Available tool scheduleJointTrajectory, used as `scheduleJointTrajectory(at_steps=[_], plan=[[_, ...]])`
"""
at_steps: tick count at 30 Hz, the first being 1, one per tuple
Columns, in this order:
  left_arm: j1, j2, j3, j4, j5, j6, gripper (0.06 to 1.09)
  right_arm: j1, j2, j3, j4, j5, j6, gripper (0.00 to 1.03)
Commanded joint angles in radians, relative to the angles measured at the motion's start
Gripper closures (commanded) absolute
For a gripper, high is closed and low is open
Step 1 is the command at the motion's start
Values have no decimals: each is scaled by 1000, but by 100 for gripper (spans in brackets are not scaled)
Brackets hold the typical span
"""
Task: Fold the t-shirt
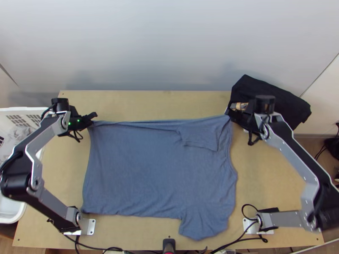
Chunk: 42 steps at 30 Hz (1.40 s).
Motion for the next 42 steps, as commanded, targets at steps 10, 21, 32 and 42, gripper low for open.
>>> scheduleJointTrajectory(at_steps=[10,21,32,42], plan=[[12,325,423,-198,-65,8,105,-22,383,408,-258,50,38,100],[4,518,748,-494,-117,12,105,-45,523,619,-363,65,37,100],[-14,501,909,-776,-73,2,105,-4,509,698,-636,64,68,100],[-10,417,909,-844,33,-21,105,60,446,615,-700,62,95,100]])
